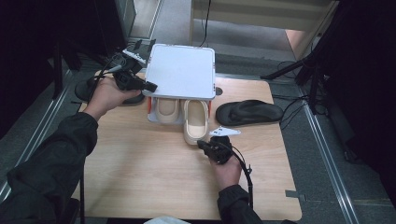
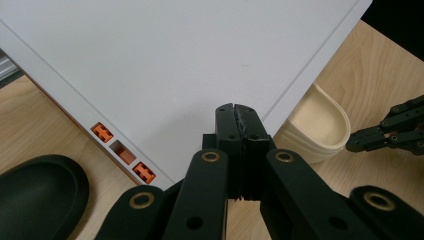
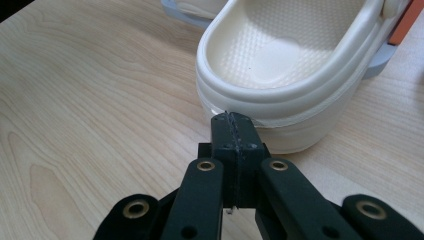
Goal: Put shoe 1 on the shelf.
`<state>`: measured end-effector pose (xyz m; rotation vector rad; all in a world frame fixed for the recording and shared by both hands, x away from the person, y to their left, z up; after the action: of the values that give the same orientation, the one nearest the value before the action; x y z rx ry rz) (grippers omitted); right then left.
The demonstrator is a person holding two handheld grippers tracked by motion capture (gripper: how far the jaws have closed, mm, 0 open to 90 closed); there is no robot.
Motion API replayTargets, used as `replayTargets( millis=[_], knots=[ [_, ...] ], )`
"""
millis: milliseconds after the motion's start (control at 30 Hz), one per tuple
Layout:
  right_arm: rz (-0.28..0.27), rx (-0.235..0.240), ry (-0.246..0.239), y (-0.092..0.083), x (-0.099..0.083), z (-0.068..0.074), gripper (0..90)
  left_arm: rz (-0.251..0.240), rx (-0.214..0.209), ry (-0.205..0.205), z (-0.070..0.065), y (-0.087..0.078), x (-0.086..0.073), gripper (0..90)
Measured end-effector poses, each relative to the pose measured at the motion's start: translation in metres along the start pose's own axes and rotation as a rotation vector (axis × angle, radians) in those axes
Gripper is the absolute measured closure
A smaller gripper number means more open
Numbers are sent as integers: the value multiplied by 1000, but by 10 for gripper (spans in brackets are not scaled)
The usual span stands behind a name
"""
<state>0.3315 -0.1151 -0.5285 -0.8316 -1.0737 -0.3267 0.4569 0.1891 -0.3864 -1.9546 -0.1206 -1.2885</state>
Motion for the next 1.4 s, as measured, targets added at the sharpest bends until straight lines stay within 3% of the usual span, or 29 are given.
replayTargets(
  millis=[67, 200, 467, 600, 1033, 1400],
  knots=[
    [-1, 3, -7, 3, 2, 0, 900, -1, 2, -1, 0, 0, 0, 900],
    [10, 15, 32, 10, 5, -2, 900, 1, 1, 0, 0, 0, 0, 900],
    [17, 2, 3, 27, 20, -3, 900, -4, -2, -7, 0, 1, 0, 900],
    [1, -2, 16, 36, 25, -8, 900, -7, -7, -10, 0, 1, 0, 900],
    [-6, -52, 48, 69, 42, -22, 900, -9, 1, -4, -1, 1, 0, 900],
    [-11, -52, 65, 70, 43, -24, 900, -10, 5, 4, -1, 1, 0, 900]
  ],
)
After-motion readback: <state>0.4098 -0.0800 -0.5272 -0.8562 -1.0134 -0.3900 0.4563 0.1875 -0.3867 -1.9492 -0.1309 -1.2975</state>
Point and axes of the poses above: each handheld gripper's, and its own axes: y roughly forward along the jaws, x roughly out of its top, z roughly to its left, the point moved 2 cm from there along y, roughly forward along the jaws, and after that the axes turned 13 degrees about -z, right-handed, at the moved point
